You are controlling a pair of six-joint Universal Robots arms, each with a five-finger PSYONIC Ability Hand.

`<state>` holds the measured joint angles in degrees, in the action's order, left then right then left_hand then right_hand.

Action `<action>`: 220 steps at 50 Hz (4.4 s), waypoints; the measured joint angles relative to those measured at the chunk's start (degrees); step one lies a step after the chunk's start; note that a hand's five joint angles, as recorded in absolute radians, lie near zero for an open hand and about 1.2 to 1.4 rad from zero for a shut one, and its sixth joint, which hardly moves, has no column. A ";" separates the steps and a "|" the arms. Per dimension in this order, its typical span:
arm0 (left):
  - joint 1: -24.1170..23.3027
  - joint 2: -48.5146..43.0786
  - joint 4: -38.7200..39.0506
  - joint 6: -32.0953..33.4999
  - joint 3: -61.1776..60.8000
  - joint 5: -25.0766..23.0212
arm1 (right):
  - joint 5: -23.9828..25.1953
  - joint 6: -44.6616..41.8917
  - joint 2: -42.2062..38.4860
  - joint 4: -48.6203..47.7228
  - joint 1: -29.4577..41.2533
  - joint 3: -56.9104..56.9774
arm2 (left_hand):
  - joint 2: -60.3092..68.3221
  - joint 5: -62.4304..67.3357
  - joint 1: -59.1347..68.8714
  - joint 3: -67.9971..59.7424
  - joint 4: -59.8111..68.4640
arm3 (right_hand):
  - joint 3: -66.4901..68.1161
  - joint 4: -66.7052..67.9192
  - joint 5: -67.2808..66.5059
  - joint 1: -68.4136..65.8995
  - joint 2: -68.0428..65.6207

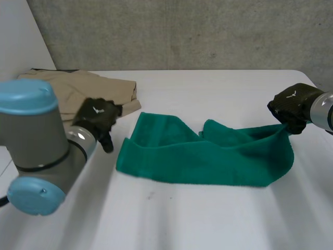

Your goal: Fold the laundry.

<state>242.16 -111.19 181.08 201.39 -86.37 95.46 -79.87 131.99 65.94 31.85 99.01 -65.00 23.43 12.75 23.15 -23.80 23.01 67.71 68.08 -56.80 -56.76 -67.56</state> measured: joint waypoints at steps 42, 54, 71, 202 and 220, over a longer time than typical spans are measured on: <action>-4.05 -22.08 -0.75 5.16 16.18 3.50 | 2.20 2.31 0.81 -6.76 -3.24 -9.41 | 44.94 43.52 42.99 -44.27 45.50 | 0.00 0.00 0.00 0.00 0.00; -3.61 -4.37 -0.02 3.96 13.52 5.85 | 1.73 2.21 5.29 -6.32 -3.90 -5.67 | 45.04 43.52 42.99 -44.31 45.63 | 0.00 0.00 0.00 0.00 0.00; -2.40 0.39 1.63 0.00 5.12 -1.20 | 2.71 2.31 12.83 -4.91 -6.21 -8.00 | -9.66 -9.27 -10.28 9.79 -9.35 | 0.00 0.00 0.00 0.00 0.00; 6.49 -2.14 25.65 10.13 -18.62 -2.85 | 2.44 -1.25 -0.89 -41.72 -2.43 -34.45 | 13.43 13.87 11.64 -13.33 13.70 | -0.01 0.03 -0.30 -0.31 0.00; 6.85 2.60 7.27 -2.20 -4.82 -2.94 | 3.85 -0.70 1.58 -41.87 -6.22 -35.21 | 3.50 3.35 3.86 -3.42 3.44 | -0.01 0.03 -0.29 -0.31 0.00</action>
<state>249.01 -108.59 188.35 199.20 -91.19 92.52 -76.03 131.29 67.52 -10.02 92.79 -100.21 26.93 16.10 27.01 -27.21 26.45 67.69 68.11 -57.09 -57.07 -67.56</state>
